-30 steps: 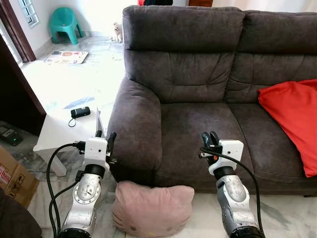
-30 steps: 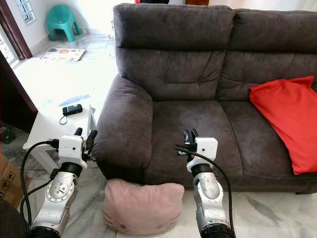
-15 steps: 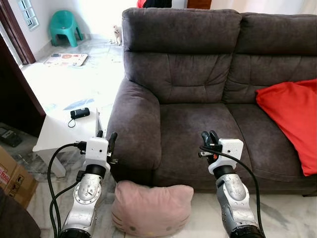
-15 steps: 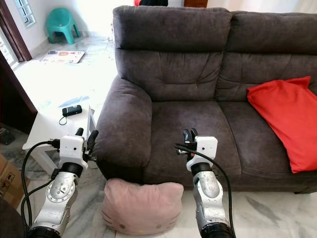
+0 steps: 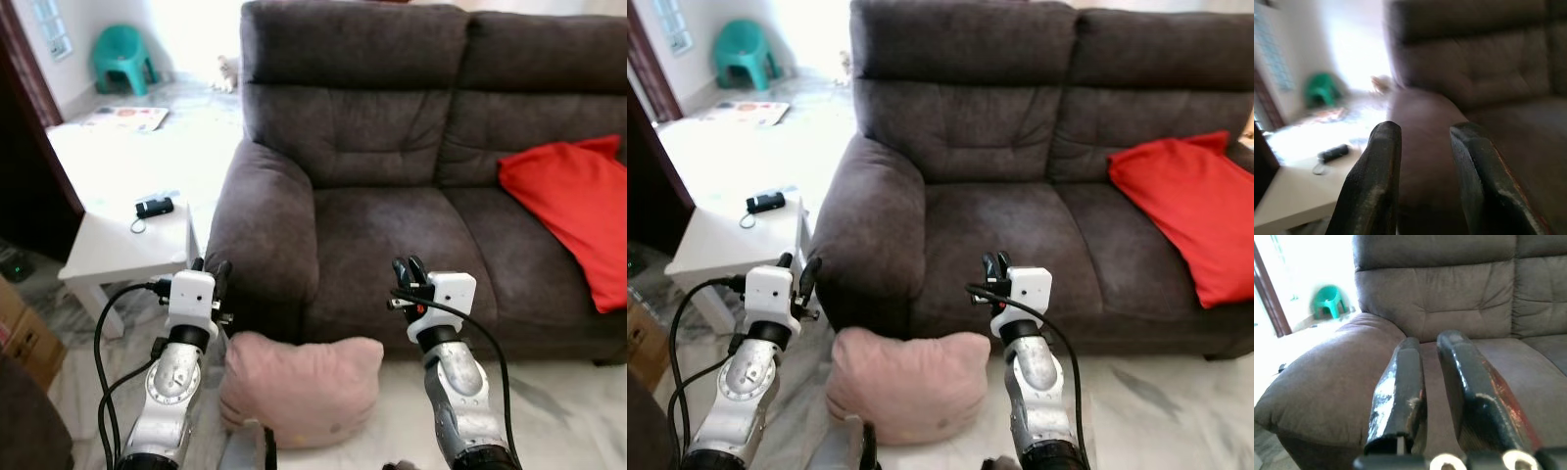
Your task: Move the pillow to the sofa from floor
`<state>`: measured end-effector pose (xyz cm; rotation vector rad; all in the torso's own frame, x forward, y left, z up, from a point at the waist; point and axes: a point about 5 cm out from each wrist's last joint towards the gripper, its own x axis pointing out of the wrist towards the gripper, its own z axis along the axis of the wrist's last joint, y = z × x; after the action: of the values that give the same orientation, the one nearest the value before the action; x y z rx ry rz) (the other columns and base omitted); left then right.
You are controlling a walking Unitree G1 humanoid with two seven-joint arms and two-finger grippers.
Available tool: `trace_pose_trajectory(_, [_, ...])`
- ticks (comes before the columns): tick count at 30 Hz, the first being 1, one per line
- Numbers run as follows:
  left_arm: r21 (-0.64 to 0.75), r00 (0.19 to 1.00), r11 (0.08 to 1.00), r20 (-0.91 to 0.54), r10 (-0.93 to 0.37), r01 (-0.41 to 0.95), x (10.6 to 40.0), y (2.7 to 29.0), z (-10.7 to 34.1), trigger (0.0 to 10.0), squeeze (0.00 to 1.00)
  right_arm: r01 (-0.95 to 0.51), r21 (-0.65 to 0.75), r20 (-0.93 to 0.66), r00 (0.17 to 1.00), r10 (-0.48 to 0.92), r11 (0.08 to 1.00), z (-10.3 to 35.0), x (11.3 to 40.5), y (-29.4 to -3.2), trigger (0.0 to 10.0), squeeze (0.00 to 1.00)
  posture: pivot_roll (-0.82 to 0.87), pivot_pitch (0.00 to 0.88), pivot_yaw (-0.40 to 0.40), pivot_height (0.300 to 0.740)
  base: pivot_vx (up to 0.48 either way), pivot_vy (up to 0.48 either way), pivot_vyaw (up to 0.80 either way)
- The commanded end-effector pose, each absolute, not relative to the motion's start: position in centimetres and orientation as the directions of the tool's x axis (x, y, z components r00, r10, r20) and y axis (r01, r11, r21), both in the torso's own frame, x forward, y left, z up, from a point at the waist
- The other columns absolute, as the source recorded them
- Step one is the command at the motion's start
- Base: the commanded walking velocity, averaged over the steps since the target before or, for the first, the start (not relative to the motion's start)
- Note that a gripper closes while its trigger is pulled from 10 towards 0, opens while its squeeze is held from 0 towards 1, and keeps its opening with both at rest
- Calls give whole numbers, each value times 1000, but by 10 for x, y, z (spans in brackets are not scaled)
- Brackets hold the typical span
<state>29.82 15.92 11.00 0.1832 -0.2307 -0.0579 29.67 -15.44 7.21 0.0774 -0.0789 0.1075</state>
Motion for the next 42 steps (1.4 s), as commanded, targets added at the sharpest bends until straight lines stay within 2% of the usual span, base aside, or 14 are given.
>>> trace_pose_trajectory(1, [190,980,982,190,-51,14,293,168,102,10000,0,-139,70,116,985,130,988,82,303,-147,10000,0,140,22,-20,636,0,0,0])
trace_pose_trajectory(19, [185,982,982,175,-75,42,294,163,101,10000,0,-142,73,98,986,135,987,81,303,-144,10000,0,135,28,-15,636,0,0,0])
trace_pose_trajectory(29, [184,983,981,165,-87,56,294,161,99,10000,0,-156,70,92,984,150,985,80,303,-142,10000,0,136,30,-16,581,0,0,0])
trace_pose_trajectory(42, [180,983,981,153,-105,76,295,158,98,10000,0,-153,70,84,986,147,986,79,304,-143,10000,0,136,29,-16,581,0,0,0])
